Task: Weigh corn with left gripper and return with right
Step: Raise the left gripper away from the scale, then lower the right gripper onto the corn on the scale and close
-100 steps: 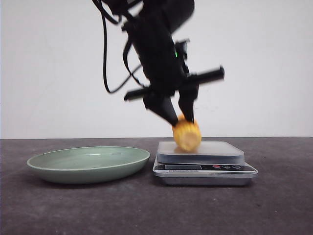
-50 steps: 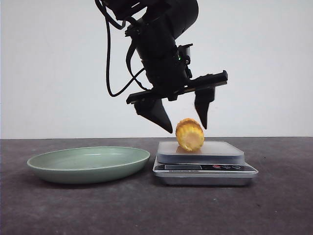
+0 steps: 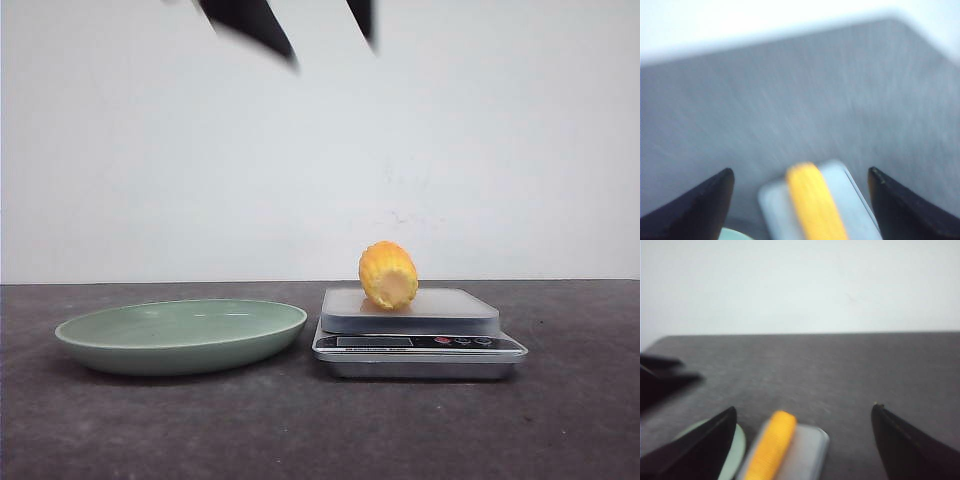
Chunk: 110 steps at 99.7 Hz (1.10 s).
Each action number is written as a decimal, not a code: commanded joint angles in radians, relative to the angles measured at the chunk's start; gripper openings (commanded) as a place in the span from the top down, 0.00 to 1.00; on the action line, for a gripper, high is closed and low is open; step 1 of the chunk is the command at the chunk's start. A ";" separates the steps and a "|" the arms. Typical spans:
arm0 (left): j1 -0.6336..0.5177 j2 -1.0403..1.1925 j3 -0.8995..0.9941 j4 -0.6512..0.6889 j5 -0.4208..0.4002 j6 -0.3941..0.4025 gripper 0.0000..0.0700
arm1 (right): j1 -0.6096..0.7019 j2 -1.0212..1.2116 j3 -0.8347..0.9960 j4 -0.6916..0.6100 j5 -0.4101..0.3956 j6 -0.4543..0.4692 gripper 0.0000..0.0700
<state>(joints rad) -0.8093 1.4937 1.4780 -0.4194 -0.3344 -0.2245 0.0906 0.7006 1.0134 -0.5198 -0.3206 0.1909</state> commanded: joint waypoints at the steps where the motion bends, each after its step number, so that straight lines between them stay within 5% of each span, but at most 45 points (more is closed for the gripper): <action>1: 0.006 -0.090 0.019 -0.055 -0.061 0.084 0.26 | 0.002 0.006 0.019 0.023 -0.016 0.016 0.22; 40: 0.056 -0.629 0.017 -0.510 -0.354 0.093 0.26 | 0.103 0.121 0.019 0.079 -0.012 0.039 0.21; 68: 0.056 -0.887 -0.045 -0.812 -0.462 -0.091 0.27 | 0.299 0.294 0.019 0.204 0.117 0.065 0.21; 97: 0.056 -1.118 -0.258 -0.893 -0.430 -0.224 0.27 | 0.454 0.531 0.019 0.274 0.325 0.072 0.21; 110: 0.056 -1.179 -0.339 -0.905 -0.376 -0.262 0.27 | 0.463 0.637 0.019 0.291 0.348 0.087 0.21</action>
<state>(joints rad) -0.7464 0.3294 1.1526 -1.3304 -0.7280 -0.4461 0.5488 1.2896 1.0145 -0.2420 0.0139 0.2535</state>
